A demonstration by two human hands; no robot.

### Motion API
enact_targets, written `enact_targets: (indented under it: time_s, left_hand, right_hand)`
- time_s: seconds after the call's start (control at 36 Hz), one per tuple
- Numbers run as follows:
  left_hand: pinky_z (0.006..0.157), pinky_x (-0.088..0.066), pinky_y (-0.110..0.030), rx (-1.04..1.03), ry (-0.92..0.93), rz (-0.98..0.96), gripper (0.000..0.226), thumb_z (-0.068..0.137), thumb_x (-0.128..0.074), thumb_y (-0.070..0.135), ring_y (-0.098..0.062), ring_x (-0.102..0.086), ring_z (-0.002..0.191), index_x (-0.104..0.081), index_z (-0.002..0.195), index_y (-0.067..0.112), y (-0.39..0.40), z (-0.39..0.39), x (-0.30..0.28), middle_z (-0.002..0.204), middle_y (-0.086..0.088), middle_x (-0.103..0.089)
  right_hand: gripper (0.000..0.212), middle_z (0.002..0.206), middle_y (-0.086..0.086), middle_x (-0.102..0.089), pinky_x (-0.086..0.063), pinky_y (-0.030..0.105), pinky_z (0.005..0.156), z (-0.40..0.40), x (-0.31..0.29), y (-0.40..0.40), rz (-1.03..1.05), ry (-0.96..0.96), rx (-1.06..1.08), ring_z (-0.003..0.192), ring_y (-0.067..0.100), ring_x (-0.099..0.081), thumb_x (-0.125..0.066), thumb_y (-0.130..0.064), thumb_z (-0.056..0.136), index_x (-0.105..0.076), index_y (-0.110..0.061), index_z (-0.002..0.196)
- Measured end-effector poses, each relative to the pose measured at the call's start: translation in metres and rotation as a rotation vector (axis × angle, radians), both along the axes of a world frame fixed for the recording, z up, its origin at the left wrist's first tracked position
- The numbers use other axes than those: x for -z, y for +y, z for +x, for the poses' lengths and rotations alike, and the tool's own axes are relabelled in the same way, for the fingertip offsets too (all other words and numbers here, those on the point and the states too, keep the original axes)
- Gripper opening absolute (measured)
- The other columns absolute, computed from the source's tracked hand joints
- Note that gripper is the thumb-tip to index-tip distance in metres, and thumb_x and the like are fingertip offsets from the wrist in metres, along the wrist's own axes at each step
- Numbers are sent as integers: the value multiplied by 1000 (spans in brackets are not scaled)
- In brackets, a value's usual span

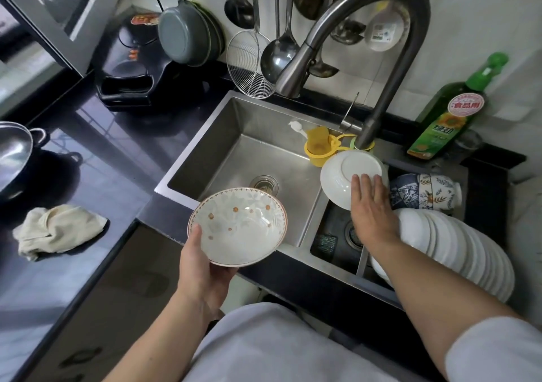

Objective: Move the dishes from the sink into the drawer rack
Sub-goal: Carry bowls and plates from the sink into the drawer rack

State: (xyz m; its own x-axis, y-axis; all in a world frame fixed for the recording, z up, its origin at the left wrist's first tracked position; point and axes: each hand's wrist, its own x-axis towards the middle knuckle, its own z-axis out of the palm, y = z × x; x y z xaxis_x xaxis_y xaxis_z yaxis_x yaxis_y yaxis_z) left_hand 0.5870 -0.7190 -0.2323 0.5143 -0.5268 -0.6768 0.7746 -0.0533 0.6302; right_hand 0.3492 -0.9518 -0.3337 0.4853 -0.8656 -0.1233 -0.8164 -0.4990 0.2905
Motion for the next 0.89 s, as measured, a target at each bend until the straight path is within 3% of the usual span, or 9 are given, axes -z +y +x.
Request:
enact_targets:
  time_s: [0.28,0.39,0.53,0.64,0.75,0.81,0.83,0.89]
  left_hand:
    - [104,-50,-58,-5,-17,15,43,107,-37,47,-34,-65,119,-60,138,26,1,1,-1,130,-9,-69]
    - [99,-54,-53,0,-34,22,43,107,-38,48,-33,-66,117,-60,137,27,2,2,-2,128,-8,-70]
    - [104,-50,-58,-25,-5,31,43,107,-39,48,-35,-66,118,-58,139,26,2,5,0,131,-10,-69]
    - [103,-51,-60,-51,4,21,42,107,-40,46,-36,-67,118,-58,139,26,0,7,3,132,-11,-68]
    - [104,-50,-60,-87,13,-8,41,108,-40,44,-36,-66,118,-57,139,24,-1,5,1,132,-11,-67]
    - [104,-49,-61,-111,17,-20,41,108,-39,43,-37,-66,119,-57,138,23,-1,4,0,133,-12,-66]
    - [105,-48,-62,-127,20,-22,40,108,-39,43,-38,-65,119,-58,137,24,0,4,0,133,-13,-66]
    - [105,-48,-62,-162,18,-17,36,109,-37,43,-38,-65,120,-61,130,26,4,3,1,132,-12,-67]
  right_hand:
    - [68,133,25,-43,-41,51,108,1,-9,-7,-43,70,-64,130,45,-39,-55,-9,91,-26,7,150]
    - [75,131,26,-44,-37,54,112,-5,-10,-12,-64,-25,-134,131,46,-38,-67,-5,82,-31,10,147]
    - [79,128,26,-46,-42,53,111,-15,-22,-4,-99,-252,-140,126,45,-43,-80,-3,75,-38,10,140]
    - [79,130,23,-45,-51,48,99,-15,-41,23,-66,-643,-10,123,41,-46,-85,-11,76,-43,6,140]
    - [79,133,8,-44,-50,28,99,-2,-71,67,100,-1201,408,119,19,-51,-91,-17,72,-49,-7,138]
    - [61,129,1,-53,-53,17,90,6,-83,89,251,-1555,583,115,9,-58,-87,-13,78,-55,-15,129]
    - [46,125,-1,-62,-55,18,88,8,-85,97,364,-1720,643,115,8,-62,-81,-11,84,-57,-19,123]
    - [26,117,-5,-73,-59,33,93,11,-82,107,635,-1984,776,115,13,-68,-66,-7,96,-60,-18,118]
